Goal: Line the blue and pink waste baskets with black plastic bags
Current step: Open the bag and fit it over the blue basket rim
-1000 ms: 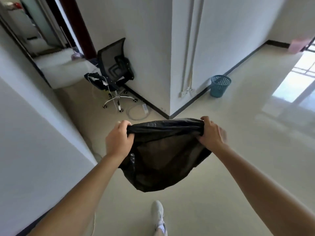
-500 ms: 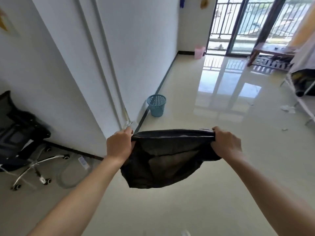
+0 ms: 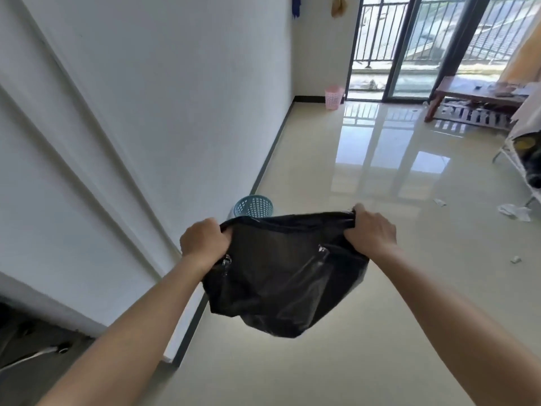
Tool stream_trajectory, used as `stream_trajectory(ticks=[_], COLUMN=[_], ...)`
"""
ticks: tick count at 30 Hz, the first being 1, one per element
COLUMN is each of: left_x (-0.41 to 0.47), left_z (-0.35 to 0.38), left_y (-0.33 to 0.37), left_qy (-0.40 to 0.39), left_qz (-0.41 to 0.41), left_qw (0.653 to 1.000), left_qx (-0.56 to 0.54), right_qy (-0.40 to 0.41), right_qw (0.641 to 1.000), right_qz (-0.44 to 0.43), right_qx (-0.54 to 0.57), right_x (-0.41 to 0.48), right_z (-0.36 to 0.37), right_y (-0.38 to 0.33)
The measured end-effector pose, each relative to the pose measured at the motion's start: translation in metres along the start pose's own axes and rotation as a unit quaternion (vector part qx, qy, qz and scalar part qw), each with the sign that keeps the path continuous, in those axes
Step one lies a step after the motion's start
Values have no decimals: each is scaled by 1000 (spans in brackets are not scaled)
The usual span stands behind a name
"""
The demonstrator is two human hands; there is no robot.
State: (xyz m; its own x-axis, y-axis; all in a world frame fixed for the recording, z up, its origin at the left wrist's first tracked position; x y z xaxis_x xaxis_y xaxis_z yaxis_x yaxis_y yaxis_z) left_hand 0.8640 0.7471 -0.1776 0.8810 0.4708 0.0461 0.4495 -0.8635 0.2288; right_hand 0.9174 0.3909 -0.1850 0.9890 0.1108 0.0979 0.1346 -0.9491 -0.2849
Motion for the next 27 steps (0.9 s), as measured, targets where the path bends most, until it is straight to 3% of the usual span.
stream_trajectory(ticks=[6, 15, 21, 27], left_x=[144, 401, 534, 600], left_z=[19, 101, 86, 153], left_y=[14, 35, 92, 122], left_qy=[9, -96, -57, -39], left_qz=[-63, -211, -158, -143], left_qw=[983, 956, 953, 963], left_qx=[-173, -178, -251, -223], right_qy=[73, 24, 68, 8], right_qw=[992, 991, 988, 983], right_qz=[-99, -132, -127, -175], right_qx=[24, 17, 48, 48], right_x=[171, 434, 570, 677], right_z=[5, 76, 76, 141], right_y=[-43, -94, -108, -97])
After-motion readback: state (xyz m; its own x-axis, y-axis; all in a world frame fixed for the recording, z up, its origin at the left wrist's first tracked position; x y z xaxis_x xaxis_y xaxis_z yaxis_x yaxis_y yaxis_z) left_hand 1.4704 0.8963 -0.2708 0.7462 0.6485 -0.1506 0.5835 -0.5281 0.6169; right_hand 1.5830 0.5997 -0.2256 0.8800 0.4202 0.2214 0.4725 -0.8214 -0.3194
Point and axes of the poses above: each hand's wrist, its own x-axis towards the middle knuckle, its own z-axis out of the palm, y = z × x, the point moved 4 cm from there along x, towards the middle knuckle, and after that the axes turned 9 degrees about -z, right-handed, at the moved point
